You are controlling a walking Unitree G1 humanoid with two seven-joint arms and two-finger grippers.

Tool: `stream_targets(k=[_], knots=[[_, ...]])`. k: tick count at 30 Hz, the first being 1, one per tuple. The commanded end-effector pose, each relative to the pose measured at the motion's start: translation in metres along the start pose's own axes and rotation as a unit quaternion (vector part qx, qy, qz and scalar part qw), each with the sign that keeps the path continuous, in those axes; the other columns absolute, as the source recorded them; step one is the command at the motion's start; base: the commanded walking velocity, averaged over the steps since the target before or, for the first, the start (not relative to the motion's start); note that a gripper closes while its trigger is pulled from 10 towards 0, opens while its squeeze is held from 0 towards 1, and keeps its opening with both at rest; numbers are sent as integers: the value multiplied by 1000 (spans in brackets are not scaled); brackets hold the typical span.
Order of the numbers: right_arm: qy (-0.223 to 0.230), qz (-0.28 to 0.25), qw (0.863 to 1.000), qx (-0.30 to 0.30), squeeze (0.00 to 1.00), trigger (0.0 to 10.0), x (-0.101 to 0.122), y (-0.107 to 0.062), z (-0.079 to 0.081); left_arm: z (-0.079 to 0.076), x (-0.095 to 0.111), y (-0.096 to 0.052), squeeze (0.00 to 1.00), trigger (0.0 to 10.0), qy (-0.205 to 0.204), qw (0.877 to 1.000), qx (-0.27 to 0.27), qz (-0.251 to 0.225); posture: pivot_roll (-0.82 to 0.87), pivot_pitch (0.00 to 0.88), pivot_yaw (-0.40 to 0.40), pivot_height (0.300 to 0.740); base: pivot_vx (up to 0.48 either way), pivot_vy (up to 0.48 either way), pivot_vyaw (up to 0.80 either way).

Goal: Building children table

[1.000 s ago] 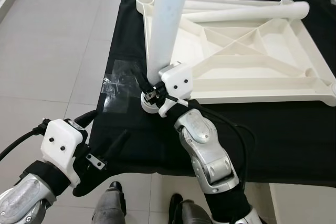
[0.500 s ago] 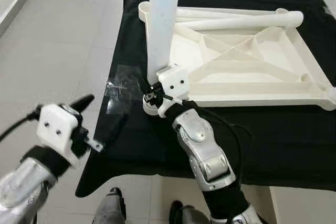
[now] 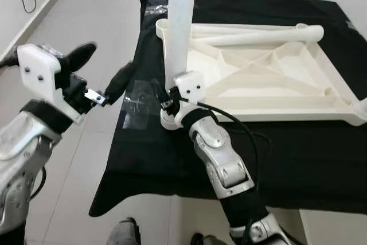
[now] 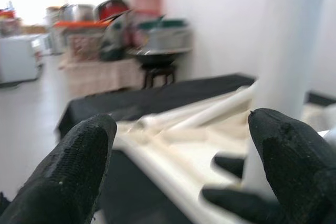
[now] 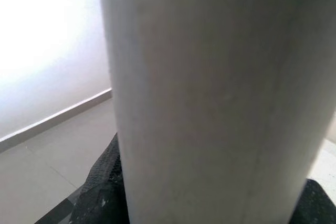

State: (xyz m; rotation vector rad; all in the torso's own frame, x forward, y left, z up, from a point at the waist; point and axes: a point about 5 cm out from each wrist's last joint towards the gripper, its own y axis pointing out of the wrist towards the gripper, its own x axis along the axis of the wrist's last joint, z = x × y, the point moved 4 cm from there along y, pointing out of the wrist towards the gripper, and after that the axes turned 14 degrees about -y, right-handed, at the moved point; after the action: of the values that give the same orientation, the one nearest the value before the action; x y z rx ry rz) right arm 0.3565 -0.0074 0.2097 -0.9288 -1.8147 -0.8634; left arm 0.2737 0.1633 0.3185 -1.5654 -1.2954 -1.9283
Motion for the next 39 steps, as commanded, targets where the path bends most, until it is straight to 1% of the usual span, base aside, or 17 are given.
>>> stream_targets(k=[1,3,6,9,12,15,26,27,28,31,33,34,35,36,37,38,39], knots=[[11,69,998,8,0,10000,-36,-6,3,-3,5,7,1000,10000,-16,999,-30,-1,164,180,-77,740,0,0,0],[0,55,998,19,0,10000,-30,-2,7,-2,12,22,1000,10000,-31,998,-52,-12,162,172,-72,740,0,0,0],[-5,45,999,27,0,10000,-25,0,11,-2,15,32,1000,10000,-42,997,-69,-16,158,167,-67,740,0,0,0],[-15,10,998,58,0,10000,-11,3,27,-7,15,61,1000,10000,-82,989,-126,-12,154,158,-59,740,0,0,0],[-13,5,998,64,0,10000,-8,4,32,-10,12,69,1000,10000,-87,986,-141,-4,150,153,-54,740,0,0,0],[-15,-9,997,77,0,10000,-1,7,42,-28,3,88,1000,10000,-103,972,-210,30,147,150,-48,740,0,0,0],[-14,-18,997,80,0,10000,2,12,44,-53,6,97,1000,10000,-130,935,-323,68,153,150,-41,740,0,0,0],[-13,-19,997,79,0,10000,2,12,44,-56,7,95,918,10000,-139,927,-339,74,153,150,-41,740,0,0,0],[-13,-19,997,79,0,10000,1,12,43,-57,7,93,918,10000,-145,922,-350,78,153,150,-41,740,0,0,0],[-13,-21,996,81,0,10000,1,12,43,-63,10,87,188,10000,-147,910,-379,86,153,147,-40,740,0,0,0],[-14,-24,996,82,0,10000,2,13,43,-60,12,89,141,10000,-134,915,-371,81,154,146,-41,740,0,0,0],[-16,-26,996,82,0,10000,2,13,42,-57,12,92,0,10000,-123,923,-357,74,154,143,-40,740,0,0,0],[-17,-28,996,82,0,10000,3,14,42,-54,13,95,0,8667,-117,928,-347,69,154,142,-41,740,0,0,0],[-17,-28,996,82,0,10000,3,14,42,-54,13,95,0,8667,-117,928,-347,69,154,142,-41,740,0,0,0],[-18,-29,996,82,0,10000,3,14,41,-52,14,98,0,2902,-112,933,-337,65,154,142,-41,740,0,0,0],[-19,-30,996,81,0,10000,4,15,41,-51,15,99,0,0,-111,935,-333,61,154,140,-41,740,0,0,0],[-21,-30,996,80,0,10000,4,16,40,-51,15,100,0,0,-110,935,-333,59,154,139,-42,740,0,0,0]])
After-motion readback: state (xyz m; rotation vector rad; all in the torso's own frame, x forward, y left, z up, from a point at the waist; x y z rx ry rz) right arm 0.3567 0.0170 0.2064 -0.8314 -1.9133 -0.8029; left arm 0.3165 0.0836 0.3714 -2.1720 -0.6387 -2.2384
